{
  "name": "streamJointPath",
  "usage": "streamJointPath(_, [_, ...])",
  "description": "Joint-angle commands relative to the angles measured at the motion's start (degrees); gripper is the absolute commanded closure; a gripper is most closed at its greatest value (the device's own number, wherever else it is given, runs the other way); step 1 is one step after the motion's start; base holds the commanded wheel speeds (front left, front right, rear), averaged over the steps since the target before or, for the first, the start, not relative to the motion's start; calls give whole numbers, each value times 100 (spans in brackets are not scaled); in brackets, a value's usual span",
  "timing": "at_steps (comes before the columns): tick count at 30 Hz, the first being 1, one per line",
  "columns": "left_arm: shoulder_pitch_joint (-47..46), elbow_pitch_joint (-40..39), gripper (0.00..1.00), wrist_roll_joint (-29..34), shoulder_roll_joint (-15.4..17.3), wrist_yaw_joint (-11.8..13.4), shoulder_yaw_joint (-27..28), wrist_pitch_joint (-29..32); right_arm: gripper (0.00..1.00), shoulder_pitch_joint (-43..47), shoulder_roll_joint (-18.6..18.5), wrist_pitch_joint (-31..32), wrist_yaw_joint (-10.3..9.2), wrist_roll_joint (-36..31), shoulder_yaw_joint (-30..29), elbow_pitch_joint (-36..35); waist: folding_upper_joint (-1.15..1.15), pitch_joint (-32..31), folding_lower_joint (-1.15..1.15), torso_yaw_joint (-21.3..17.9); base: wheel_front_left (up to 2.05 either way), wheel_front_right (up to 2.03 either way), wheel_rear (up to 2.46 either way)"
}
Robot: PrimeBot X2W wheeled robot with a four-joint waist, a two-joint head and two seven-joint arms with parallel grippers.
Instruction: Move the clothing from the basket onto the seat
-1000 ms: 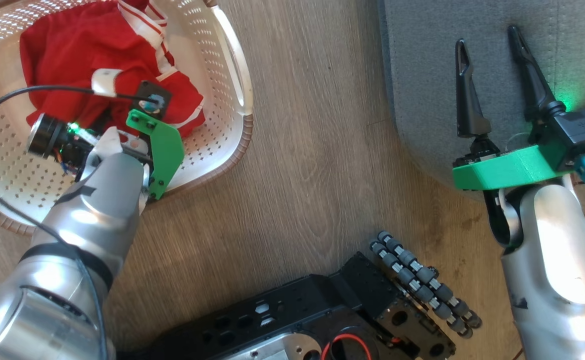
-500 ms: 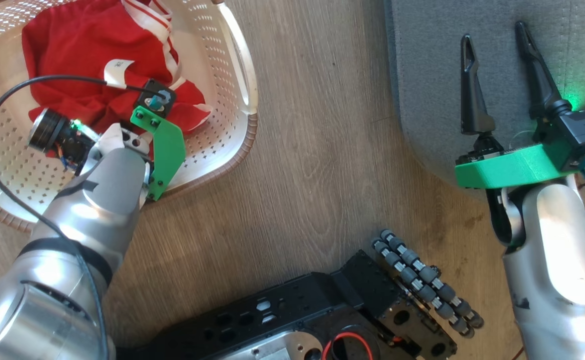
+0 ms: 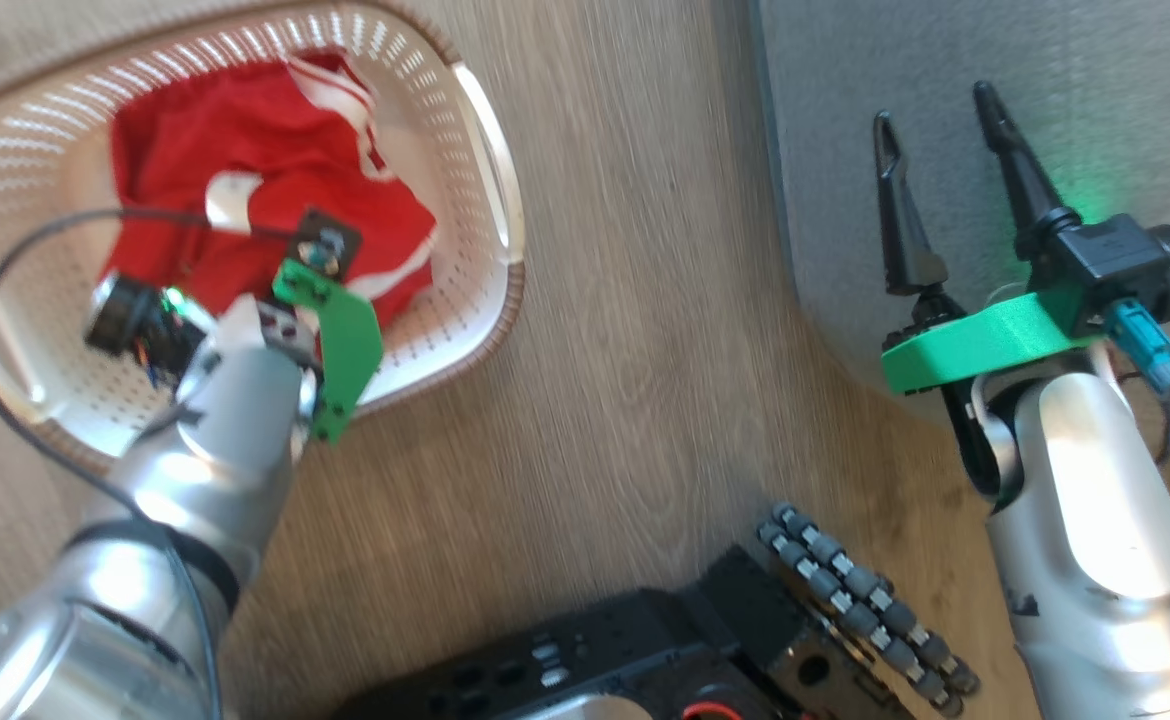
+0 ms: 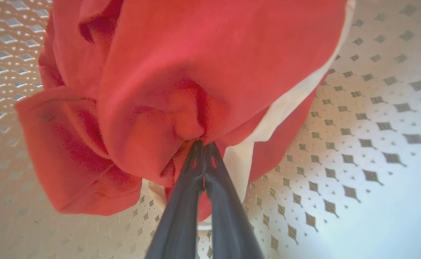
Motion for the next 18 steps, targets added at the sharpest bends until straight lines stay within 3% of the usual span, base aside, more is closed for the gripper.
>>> streamJointPath(1, [318, -48, 100, -85, -11, 5, 103, -144, 0, 235, -107, 10, 44, 6, 130, -53, 0, -479, -2, 139, 0, 0, 0])
streamJointPath(18, [1233, -176, 100, -862, -255, -18, 586, -1971, 0, 710, -312, 10, 44, -174, 67, 331, 0, -2509, -2, 796, 0, 0, 0])
